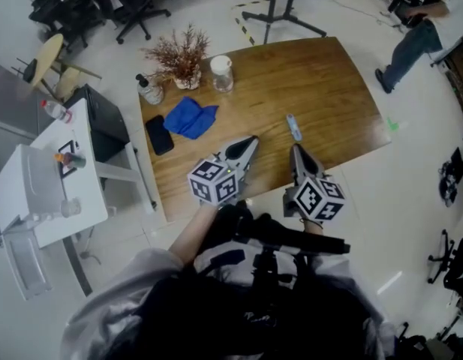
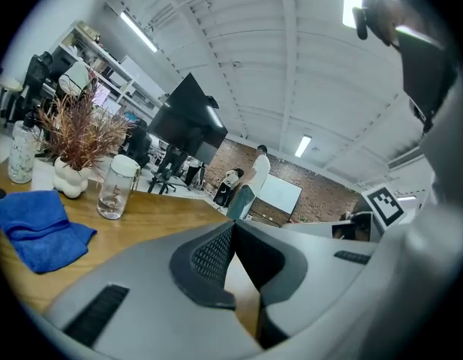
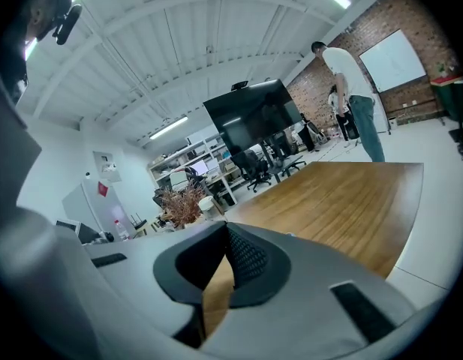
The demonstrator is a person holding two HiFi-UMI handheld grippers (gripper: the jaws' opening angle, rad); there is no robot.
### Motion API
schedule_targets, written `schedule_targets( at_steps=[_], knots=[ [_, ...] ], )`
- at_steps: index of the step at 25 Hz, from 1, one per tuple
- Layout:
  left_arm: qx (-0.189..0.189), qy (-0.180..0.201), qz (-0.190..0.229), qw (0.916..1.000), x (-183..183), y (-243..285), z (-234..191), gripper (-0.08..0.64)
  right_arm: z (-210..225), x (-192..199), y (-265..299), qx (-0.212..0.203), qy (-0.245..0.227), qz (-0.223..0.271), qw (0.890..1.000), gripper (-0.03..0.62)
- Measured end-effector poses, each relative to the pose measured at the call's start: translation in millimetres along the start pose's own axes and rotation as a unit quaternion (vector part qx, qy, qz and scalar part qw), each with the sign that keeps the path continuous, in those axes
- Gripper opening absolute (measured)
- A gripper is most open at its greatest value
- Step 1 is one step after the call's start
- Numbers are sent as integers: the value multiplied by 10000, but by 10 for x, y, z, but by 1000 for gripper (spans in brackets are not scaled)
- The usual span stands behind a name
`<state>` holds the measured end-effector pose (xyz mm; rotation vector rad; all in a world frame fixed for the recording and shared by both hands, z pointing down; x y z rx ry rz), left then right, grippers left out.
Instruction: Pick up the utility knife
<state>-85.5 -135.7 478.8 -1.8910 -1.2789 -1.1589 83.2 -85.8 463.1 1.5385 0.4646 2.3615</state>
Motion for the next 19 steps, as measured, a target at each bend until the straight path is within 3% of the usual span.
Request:
schedule_targets(
  at_steps=[19],
  knots=[
    [-246,-56,-2,9997,120,39,150,8,29,67,-42,-368,-122,-261,9989,12]
  ],
)
Point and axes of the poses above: the fingertips, and each gripper's own axes: y forward along the fingers, z to its right, x out of its underside, the point moved 6 cm from there along -y, backward along the fingers, and after that the axes turned 15 degrees about x, right-handed, at the moved point
